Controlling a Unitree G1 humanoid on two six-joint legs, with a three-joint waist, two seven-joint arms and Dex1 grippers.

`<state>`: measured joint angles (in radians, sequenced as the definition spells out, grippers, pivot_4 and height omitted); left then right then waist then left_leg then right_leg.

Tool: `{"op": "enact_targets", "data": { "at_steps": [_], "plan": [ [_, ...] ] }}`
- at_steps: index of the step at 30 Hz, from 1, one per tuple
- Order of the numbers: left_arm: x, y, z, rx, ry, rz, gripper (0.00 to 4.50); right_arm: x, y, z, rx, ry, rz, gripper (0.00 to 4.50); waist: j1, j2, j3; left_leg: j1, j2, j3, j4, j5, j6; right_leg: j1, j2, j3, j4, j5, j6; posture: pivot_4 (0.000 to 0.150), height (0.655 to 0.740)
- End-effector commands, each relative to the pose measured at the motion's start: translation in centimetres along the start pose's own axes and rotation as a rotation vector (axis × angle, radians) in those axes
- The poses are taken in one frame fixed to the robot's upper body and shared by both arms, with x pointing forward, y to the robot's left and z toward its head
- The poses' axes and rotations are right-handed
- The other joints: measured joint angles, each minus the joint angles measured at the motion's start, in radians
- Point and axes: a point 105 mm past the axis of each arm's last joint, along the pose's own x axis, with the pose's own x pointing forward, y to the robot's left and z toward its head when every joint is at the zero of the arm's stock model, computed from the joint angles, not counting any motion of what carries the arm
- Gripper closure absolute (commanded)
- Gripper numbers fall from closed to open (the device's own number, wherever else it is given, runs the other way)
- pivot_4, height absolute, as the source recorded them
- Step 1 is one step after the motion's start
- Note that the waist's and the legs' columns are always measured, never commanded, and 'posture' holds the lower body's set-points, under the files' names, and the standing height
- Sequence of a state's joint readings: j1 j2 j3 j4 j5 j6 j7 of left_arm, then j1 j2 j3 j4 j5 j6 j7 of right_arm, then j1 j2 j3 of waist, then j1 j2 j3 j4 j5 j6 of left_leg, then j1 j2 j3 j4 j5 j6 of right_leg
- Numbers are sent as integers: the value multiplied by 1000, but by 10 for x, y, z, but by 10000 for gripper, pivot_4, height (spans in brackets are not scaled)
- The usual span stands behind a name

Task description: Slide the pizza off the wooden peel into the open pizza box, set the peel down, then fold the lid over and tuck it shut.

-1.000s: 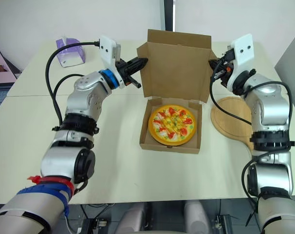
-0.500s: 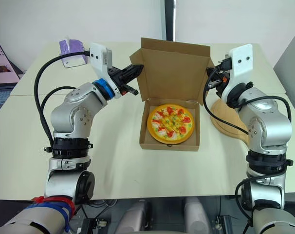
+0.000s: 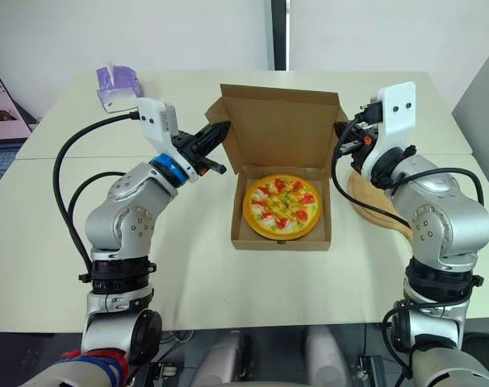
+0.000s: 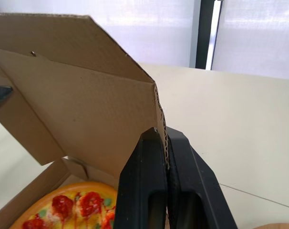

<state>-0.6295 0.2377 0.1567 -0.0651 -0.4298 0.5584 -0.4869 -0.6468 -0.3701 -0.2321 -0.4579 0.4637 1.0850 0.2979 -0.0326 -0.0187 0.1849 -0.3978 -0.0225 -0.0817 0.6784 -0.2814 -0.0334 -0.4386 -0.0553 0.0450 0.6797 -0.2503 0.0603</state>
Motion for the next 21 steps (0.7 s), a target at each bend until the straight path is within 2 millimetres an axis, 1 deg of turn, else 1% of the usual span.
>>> {"op": "enact_targets", "data": {
  "at_steps": [1,5,8,11,14,16,19,21],
  "plan": [
    [2,-19,11,43,-49,-68,45000,-2,20,-5,19,15,77,44230,0,0,0,0,0,0,0,0,0,0,0,0,0,0,0,1500,7400],
    [-3,-27,9,61,-59,-99,45000,-4,24,-9,38,26,76,44230,0,0,0,0,0,1,0,0,0,0,0,0,0,0,0,1500,7400],
    [-6,-29,7,66,-58,-101,45000,-5,28,-9,58,31,87,44230,0,0,0,1,0,1,0,0,0,1,0,0,0,0,0,1500,7400],
    [-8,-29,5,78,-60,-99,45000,-5,32,-4,78,21,97,44230,-1,0,-1,1,0,0,0,0,0,1,0,0,0,0,0,1500,7400],
    [-8,-29,5,72,-64,-96,45000,-2,33,9,87,-11,105,44230,-1,0,-1,1,0,1,0,0,0,1,0,0,0,0,0,1500,7400],
    [-8,-29,4,74,-65,-95,45000,-1,33,14,95,-17,109,44230,0,0,-1,1,0,1,0,0,0,1,0,0,0,0,0,1500,7400],
    [-7,-28,4,75,-70,-89,45000,0,34,17,113,-14,114,44230,1,0,-1,0,0,0,0,0,0,1,0,0,0,0,0,1500,7400],
    [-6,-27,6,71,-76,-80,45000,1,34,15,124,-3,111,44230,1,0,-1,0,0,0,0,0,0,1,0,0,0,0,0,1500,7400]
  ]
}}
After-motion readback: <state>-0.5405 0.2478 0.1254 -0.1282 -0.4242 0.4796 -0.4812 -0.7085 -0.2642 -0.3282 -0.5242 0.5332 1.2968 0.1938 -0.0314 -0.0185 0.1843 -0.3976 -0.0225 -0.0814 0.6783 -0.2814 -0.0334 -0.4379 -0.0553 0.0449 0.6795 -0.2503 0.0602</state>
